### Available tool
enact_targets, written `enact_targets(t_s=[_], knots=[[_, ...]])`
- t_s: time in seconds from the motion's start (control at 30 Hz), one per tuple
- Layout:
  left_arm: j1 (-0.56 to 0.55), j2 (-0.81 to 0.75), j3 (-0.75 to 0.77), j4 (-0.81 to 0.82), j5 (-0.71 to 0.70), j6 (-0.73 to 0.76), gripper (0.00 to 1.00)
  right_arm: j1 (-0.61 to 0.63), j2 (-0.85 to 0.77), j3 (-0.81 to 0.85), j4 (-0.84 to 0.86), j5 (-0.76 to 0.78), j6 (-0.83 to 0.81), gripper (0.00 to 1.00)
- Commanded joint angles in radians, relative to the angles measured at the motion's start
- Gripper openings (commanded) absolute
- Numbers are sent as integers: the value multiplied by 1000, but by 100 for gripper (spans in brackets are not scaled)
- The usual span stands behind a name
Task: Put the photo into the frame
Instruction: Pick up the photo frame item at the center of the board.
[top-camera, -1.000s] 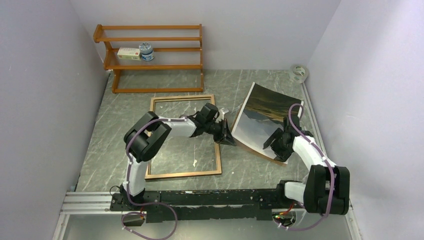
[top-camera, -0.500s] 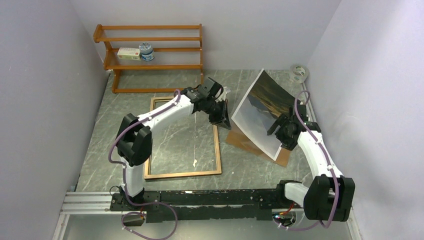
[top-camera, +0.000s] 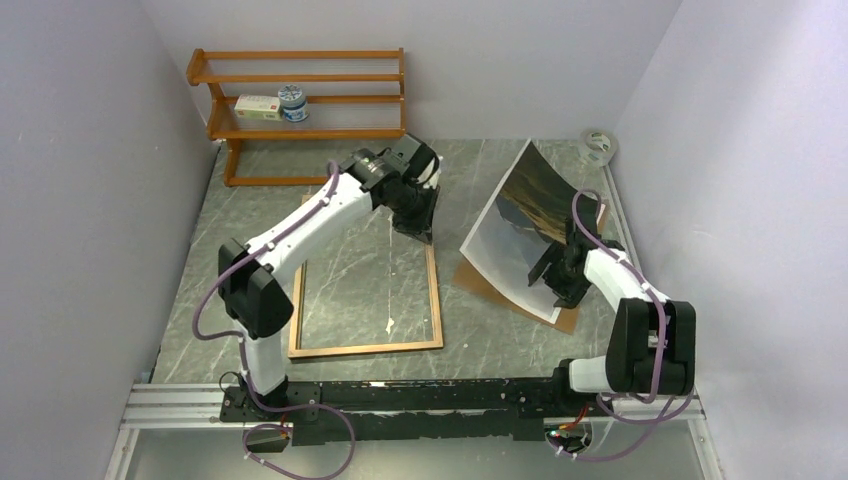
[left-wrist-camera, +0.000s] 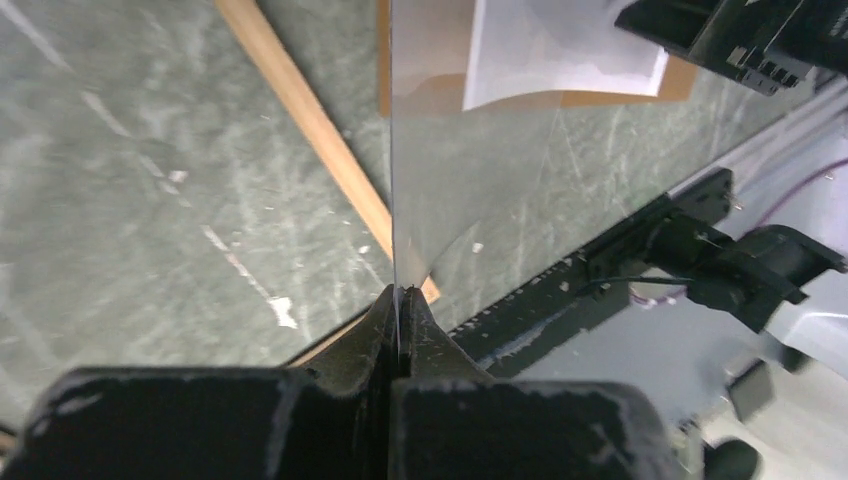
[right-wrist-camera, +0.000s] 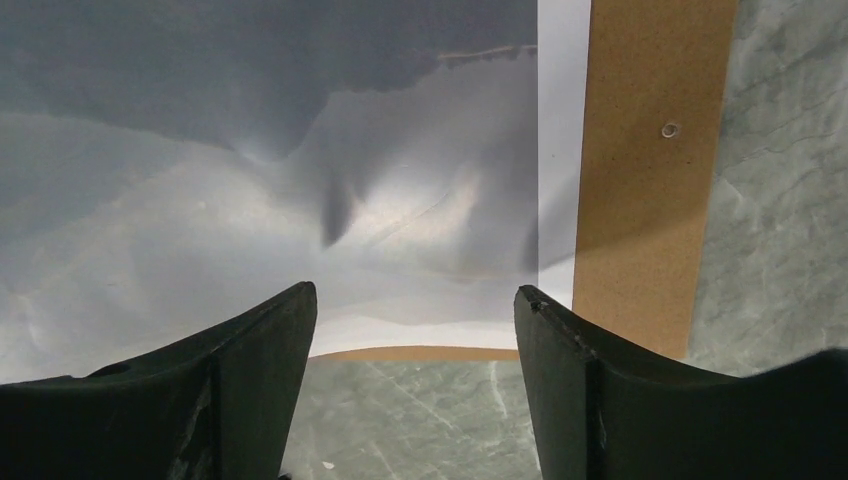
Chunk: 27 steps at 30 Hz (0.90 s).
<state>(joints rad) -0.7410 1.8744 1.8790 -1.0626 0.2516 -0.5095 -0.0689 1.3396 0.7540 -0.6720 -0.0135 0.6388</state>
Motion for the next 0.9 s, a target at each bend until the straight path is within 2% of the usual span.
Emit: enact_targets(t_s=[0.0,0.23,0.4,0.7,0.87], knots=[[1,-118,106,-126,-214,116,3,-2,30,-37,74,-33,22,74],[5,-214,133,-153,-317,203,3,-2,47,-17,76,-55,26,72],[6,-294,156,-104,-352,224,3,-2,24,35,51,-93,29,73],[6,-423,191,-24,-421,279,3,0,-63,118,91,-287,62,79],[6,-497,174,80,-392,250,3,8,-171,94,271,-476,168,89]])
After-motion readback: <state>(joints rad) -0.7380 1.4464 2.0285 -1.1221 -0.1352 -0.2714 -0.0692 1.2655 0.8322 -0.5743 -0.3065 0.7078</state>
